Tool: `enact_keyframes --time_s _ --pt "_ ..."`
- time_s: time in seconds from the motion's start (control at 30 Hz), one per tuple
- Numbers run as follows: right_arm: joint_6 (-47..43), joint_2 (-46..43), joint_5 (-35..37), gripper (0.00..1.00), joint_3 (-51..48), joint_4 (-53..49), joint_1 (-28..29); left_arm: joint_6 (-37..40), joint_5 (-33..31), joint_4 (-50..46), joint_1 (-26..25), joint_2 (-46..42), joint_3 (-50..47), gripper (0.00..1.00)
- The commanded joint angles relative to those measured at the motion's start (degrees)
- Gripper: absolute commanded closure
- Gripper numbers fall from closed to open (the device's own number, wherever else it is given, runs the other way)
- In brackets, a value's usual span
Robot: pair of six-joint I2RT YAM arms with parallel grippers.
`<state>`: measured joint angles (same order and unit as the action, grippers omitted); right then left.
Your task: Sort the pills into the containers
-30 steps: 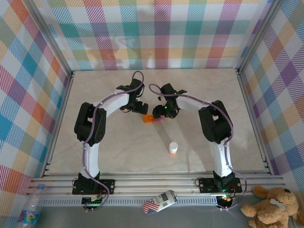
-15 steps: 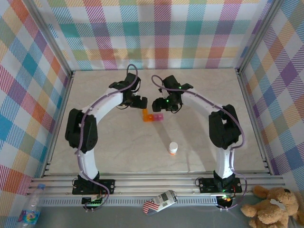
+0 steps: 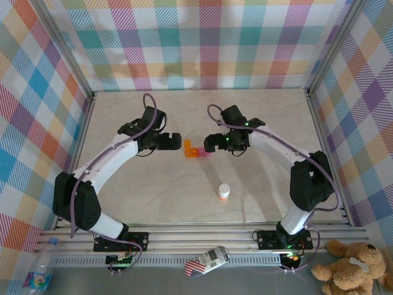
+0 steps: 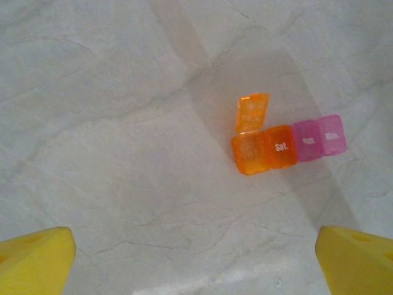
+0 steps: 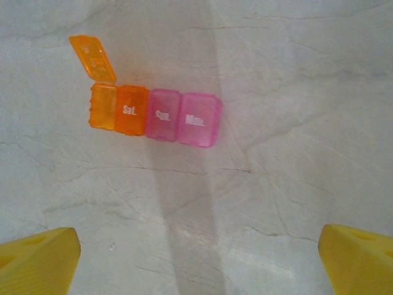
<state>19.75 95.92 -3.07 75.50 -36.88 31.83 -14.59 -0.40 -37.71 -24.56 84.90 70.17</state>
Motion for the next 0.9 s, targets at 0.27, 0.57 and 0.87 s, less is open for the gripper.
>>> enact_keyframes --time_s 0.27,0.57,0.87 --pt "2.62 -17.12 -0.24 0.05 -11.43 -3.85 0.31 -7.55 8.41 12.55 -0.64 -2.23 -8.01 0.00" --pt "3.14 -18.75 3.80 0.16 -13.98 -14.79 8.55 -10.27 10.15 18.04 -2.20 3.40 -9.23 0.00" --pt "2.89 -13.13 7.22 0.17 -13.38 -17.01 14.40 -11.80 10.01 19.95 -2.86 5.23 -9.72 0.00"
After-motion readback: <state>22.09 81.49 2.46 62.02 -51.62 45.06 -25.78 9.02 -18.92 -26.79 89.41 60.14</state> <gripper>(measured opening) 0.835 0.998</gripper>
